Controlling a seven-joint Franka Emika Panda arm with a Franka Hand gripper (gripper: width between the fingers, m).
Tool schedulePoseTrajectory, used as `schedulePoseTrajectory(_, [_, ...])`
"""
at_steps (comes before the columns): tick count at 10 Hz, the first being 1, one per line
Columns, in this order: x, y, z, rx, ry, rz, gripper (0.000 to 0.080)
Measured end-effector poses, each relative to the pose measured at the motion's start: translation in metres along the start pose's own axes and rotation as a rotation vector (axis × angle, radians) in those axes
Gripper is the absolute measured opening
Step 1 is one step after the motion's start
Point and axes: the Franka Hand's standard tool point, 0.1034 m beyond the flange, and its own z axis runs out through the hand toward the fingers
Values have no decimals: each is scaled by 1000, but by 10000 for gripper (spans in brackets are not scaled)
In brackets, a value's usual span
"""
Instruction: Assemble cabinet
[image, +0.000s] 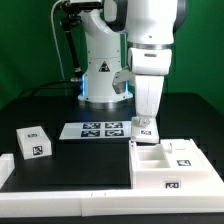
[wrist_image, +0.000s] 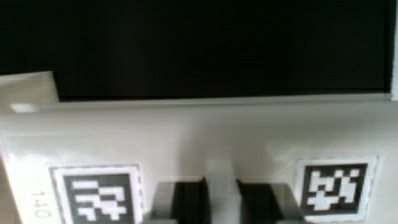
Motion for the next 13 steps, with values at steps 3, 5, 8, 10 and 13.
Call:
schedulePoseTrajectory(3, [2,11,-1,-5,3,4,68])
schedulePoseTrajectory(5, [2,11,2,1,3,5,68])
schedulePoseTrajectory(8, [2,11,2,1,3,5,68])
schedulePoseTrajectory(10, [2,11,3,3,2,-1,68])
schedulePoseTrajectory(13, [-3,24,5,-11,14,-70,68])
